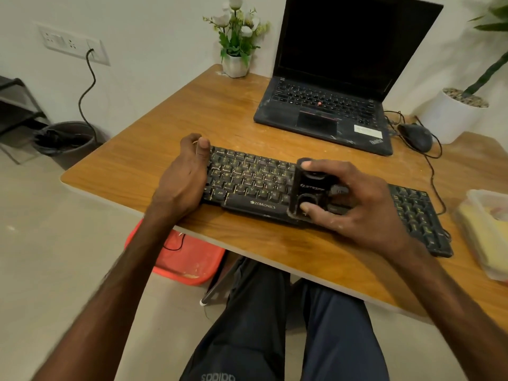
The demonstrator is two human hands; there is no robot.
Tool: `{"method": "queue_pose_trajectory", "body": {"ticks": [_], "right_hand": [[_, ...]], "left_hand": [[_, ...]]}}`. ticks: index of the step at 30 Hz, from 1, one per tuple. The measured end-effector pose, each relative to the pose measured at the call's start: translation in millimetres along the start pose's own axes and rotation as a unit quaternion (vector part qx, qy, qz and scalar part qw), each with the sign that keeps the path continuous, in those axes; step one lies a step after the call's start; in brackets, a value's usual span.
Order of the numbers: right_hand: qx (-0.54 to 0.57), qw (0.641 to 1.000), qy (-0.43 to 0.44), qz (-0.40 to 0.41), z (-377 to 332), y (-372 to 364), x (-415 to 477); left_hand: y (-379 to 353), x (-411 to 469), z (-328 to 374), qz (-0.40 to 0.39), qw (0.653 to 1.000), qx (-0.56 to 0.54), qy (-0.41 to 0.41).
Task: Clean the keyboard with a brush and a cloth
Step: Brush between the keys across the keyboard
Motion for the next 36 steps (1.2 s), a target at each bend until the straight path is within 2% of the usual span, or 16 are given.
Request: {"method": "queue_pose_trajectory", "body": {"ticks": [3,7,10,18,25,32,36], "right_hand": [[0.017,1.0,-0.013,0.003,-0.4,-9.6,4.8],[0.046,0.999,0.013,-0.017,-16.6,-73.3,29.6],[0.057,0.997,0.034,-0.027,-25.0,-101.8,48.5],[0.019,0.997,0.007,-0.081,-9.6,-40.0,32.7],[0.086,0.992,0.023,-0.085,-30.1,-93.6,42.0],[0.015,0.99,0.01,-0.138,-18.7,-46.2,47.8],[0.022,0.991,0.04,-0.126,-27.6,-66.6,46.7]], "left_hand": [[0.4,1.7,-1.5,-0.014,0.999,-0.026,0.014],[3.9,4.1,-3.8,-0.012,0.993,-0.104,0.048],[6.1,5.2,-3.2,-0.012,0.992,-0.112,0.057],[2.5,1.3,0.5,-0.002,0.995,-0.085,0.047],[4.8,0.9,0.6,-0.022,0.995,-0.088,0.044],[2.7,1.2,1.8,-0.017,0.998,-0.053,0.032],[4.0,1.2,3.3,-0.022,0.998,-0.048,0.027]]}}
Point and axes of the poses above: each hand's wrist, its own x-axis towards the middle knuckle, its own y-axis out of the back of the hand, z = x × y, the point moved 1 cm from there along x, towards the middle knuckle, and after that the axes turned 15 degrees about z, right-handed, at the moved point
